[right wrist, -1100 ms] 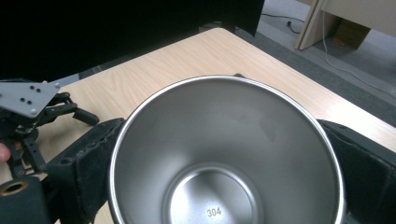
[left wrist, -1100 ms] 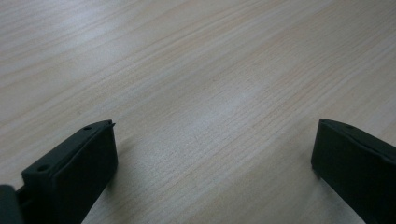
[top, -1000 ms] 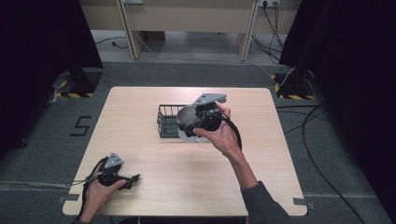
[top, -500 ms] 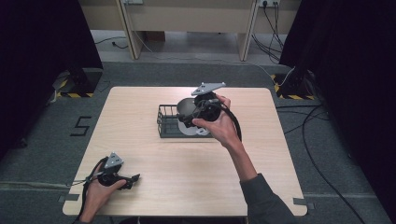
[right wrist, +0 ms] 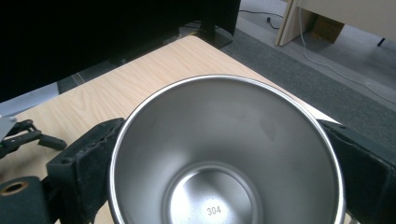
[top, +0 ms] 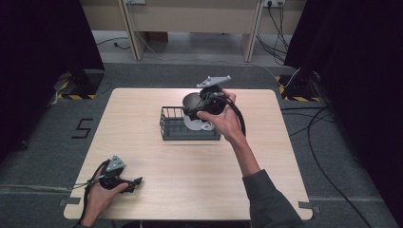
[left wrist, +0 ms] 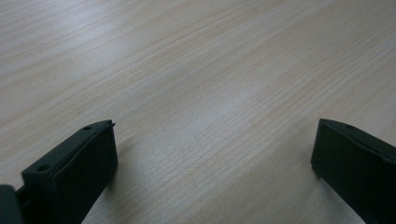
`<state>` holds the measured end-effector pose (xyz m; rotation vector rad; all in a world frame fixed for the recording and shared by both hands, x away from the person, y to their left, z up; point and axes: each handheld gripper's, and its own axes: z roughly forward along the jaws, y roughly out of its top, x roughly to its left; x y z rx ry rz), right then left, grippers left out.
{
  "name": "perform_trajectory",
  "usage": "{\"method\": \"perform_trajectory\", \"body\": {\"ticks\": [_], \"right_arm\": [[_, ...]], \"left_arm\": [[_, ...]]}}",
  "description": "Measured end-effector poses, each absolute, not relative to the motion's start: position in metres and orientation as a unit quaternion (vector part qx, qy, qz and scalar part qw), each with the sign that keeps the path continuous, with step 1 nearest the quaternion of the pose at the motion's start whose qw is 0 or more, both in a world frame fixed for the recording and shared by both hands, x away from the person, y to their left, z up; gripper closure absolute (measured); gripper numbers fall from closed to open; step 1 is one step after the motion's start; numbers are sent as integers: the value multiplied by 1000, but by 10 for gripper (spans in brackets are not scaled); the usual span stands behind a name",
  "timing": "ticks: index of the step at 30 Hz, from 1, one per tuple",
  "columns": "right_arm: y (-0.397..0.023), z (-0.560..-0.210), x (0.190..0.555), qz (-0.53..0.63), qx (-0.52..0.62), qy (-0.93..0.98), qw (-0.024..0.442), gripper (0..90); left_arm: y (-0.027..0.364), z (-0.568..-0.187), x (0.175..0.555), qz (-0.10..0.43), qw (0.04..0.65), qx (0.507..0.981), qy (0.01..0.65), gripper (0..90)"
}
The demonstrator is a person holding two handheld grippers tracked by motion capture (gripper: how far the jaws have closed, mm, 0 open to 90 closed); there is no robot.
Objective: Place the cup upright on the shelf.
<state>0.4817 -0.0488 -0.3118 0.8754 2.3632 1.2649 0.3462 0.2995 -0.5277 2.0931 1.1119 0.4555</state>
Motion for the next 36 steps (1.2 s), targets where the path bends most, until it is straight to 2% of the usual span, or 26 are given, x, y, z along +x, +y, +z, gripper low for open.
{"method": "perform_trajectory", "body": {"ticks": [12,36], "right_arm": [[-52,-311,506,434,327,823,163,62],[-43,-342,553,430,304,838,142,62]], "left_arm": [[299,-528,346,176,356,810,431,0],[299,-528,346,177,356,810,431,0]]}}
